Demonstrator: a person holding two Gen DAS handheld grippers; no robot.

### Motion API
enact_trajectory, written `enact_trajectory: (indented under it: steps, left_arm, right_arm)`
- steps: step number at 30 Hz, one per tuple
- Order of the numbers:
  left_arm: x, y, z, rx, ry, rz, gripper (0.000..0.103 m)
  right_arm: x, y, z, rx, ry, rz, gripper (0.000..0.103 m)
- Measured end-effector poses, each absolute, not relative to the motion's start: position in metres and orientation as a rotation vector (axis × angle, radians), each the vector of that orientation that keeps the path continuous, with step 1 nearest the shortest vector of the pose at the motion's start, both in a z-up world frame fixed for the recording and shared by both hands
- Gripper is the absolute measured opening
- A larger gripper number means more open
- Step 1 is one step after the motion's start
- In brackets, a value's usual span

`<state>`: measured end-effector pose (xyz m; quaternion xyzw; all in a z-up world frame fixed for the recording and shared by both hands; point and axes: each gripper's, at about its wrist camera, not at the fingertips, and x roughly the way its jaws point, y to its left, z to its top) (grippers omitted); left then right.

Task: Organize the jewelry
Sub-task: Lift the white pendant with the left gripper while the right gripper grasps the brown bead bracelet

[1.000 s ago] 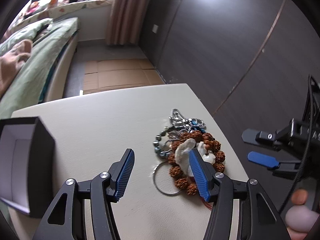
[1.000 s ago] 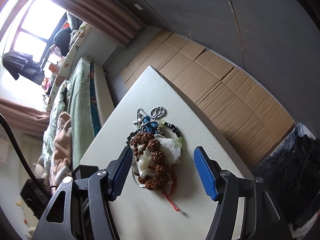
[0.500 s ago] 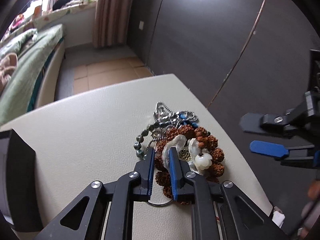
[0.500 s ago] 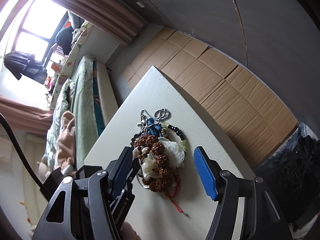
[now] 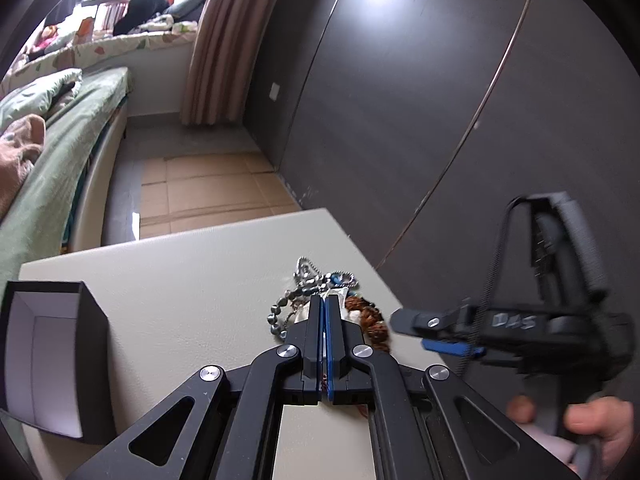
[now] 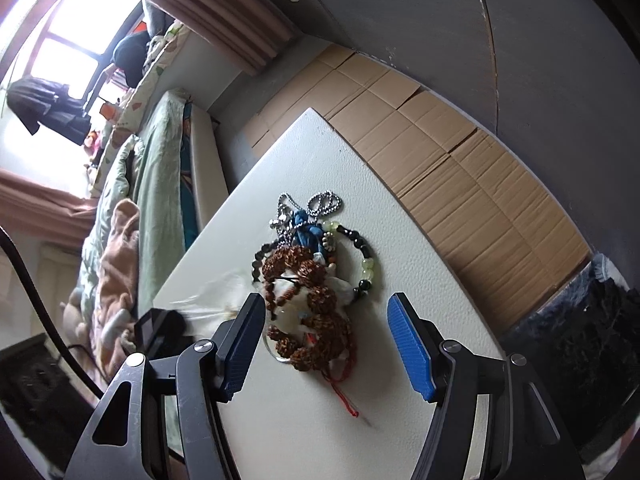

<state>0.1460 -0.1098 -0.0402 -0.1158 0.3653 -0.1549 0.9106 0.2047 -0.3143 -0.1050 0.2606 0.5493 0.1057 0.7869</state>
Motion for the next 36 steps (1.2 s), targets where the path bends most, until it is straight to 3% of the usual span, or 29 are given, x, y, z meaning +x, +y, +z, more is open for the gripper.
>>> enact_trajectory:
  steps: [19,22,23,24,25,26,36]
  left_arm:
    - [0.117,-0.058,-0.013,-0.317,0.667,-0.252,0.000]
    - [0.114,-0.051,-0.010,-0.328,0.660,-0.240,0.000]
    - [0.112,-0.049,-0.008,-0.329,0.655,-0.235,0.000]
    - [0.111,-0.047,-0.008,-0.329,0.651,-0.230,0.000]
    - [0.110,-0.045,-0.007,-0.329,0.649,-0.227,0.000]
    - [0.109,-0.043,-0.007,-0.329,0.647,-0.224,0.000]
    - [0.094,-0.018,0.001,-0.353,0.627,-0.175,0.000]
  right_arm:
    - [0.207,-0.280,-0.131,0.455,1.255,0.218,0.060]
    - [0.205,-0.270,-0.131,0.383,1.253,0.203,0.052]
    - [0.204,-0.268,-0.132,0.370,1.257,0.207,0.042]
    - [0.204,-0.267,-0.133,0.367,1.263,0.199,0.039]
    - [0.203,-0.270,-0.133,0.360,1.259,0.183,0.026]
    - [0.201,-0.272,-0.132,0.370,1.258,0.185,0.022]
    - [0.180,-0.291,-0.095,0.504,1.122,0.284,0.020]
